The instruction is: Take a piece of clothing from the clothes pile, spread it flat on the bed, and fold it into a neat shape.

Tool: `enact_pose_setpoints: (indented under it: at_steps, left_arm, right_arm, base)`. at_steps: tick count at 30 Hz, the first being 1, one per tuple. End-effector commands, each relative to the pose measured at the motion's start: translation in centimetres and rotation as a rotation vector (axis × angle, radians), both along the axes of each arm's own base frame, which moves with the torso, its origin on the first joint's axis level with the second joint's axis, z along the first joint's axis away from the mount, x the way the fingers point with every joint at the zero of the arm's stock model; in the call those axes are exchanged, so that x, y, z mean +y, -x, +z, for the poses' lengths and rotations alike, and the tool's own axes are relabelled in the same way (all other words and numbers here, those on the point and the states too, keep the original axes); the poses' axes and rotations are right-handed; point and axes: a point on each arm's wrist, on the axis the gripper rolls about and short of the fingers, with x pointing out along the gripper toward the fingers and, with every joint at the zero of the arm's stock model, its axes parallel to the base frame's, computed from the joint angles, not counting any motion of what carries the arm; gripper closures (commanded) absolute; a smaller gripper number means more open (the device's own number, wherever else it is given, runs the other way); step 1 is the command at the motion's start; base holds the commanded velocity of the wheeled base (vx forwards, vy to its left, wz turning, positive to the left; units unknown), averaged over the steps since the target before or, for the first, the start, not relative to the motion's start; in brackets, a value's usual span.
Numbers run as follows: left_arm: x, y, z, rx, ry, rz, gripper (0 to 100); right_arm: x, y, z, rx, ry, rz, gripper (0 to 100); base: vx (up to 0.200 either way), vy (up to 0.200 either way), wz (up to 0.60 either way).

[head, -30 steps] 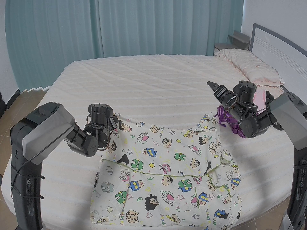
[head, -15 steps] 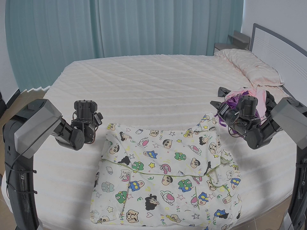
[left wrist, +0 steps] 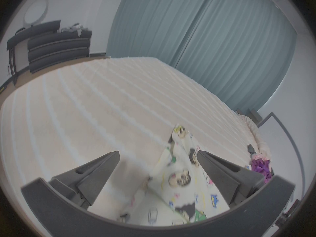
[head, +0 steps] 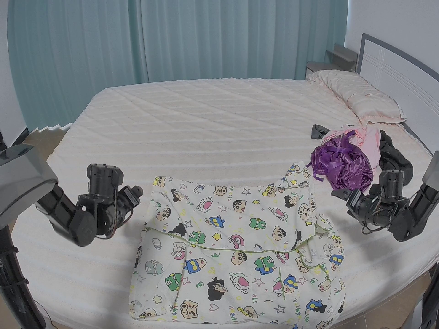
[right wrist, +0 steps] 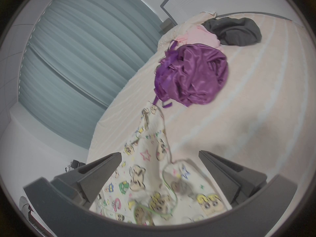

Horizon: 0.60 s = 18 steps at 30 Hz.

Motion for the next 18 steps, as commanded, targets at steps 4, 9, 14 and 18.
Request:
enact_pose_setpoints:
  at_steps: [4, 9, 14, 18]
  left_arm:
    - [-2.5, 8.5, -0.3, -0.050, 0.157, -0.127, 0]
    - [-2.9, 8.7, -1.0, -0.033, 0.166, -0.138, 0]
    - [-3.2, 8.4, -1.9, -0.005, 0.170, -0.132, 0]
    - [-3.6, 8.6, -2.2, 0.008, 0.166, -0.148, 0]
  right_arm:
    - [-0.5, 4.9, -1.4, 0.113, -0.052, 0.080, 0]
    - [0.9, 4.9, -1.3, 0.146, -0.221, 0.073, 0]
    - [1.5, 4.0, -1.1, 0.160, -0.335, 0.027, 0]
    - [1.7, 3.5, -1.1, 0.165, -0.374, 0.010, 0]
  base:
    - [0.000, 0.000, 0.00]
    - [0.000, 0.000, 0.00]
    - [0.000, 0.000, 0.00]
    - [0.000, 0.000, 0.00]
